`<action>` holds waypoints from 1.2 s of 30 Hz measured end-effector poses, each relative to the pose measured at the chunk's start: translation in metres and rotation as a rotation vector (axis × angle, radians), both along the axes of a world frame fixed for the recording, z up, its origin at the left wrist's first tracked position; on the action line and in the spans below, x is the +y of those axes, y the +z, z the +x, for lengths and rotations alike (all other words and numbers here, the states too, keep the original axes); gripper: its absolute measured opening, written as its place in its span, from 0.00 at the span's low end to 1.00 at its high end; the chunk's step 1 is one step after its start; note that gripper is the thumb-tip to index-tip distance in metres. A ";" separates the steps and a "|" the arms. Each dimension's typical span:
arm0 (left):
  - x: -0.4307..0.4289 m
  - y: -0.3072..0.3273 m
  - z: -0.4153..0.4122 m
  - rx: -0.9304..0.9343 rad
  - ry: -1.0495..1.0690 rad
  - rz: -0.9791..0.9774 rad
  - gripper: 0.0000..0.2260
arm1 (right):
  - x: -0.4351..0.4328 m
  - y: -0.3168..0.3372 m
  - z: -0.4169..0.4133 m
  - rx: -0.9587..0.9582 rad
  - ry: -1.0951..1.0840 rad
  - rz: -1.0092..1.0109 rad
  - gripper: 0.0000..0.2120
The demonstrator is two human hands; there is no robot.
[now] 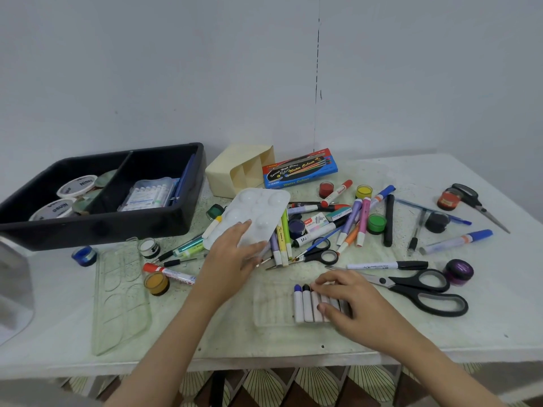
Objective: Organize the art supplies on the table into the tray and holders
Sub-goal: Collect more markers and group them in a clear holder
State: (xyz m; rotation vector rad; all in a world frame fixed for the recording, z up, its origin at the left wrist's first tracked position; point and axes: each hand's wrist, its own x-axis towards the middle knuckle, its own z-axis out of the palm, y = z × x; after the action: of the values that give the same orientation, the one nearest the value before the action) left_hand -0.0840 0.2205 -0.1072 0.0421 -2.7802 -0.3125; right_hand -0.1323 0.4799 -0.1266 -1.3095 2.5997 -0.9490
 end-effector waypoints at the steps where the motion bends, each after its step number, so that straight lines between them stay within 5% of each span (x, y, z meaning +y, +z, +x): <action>1: -0.002 0.003 -0.001 -0.048 0.019 0.021 0.14 | 0.000 0.000 0.000 0.002 -0.007 -0.002 0.24; 5: -0.008 0.012 -0.005 -0.088 0.033 0.076 0.18 | 0.000 -0.001 0.001 0.009 -0.017 -0.010 0.22; 12: -0.025 0.025 -0.004 0.183 0.014 0.176 0.20 | -0.001 0.001 -0.001 -0.008 -0.028 -0.020 0.20; 26: -0.052 0.023 -0.001 0.188 0.060 0.248 0.22 | -0.038 0.024 -0.020 -0.063 -0.131 -0.068 0.10; 29: -0.052 0.025 0.000 0.225 0.053 0.234 0.23 | -0.061 0.040 -0.030 -0.181 -0.211 -0.225 0.09; 33: -0.047 0.020 0.005 0.214 0.001 0.190 0.23 | -0.100 0.063 -0.051 -0.637 -0.312 -0.483 0.18; 36: -0.039 0.012 0.011 0.184 -0.029 0.141 0.23 | -0.129 0.075 -0.063 -0.733 -0.276 -0.586 0.25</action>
State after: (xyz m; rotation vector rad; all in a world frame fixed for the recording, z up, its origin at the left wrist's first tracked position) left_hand -0.0733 0.1817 -0.0956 0.0071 -2.5748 -0.4944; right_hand -0.1956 0.3509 -0.0514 -0.4733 1.9983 -1.8953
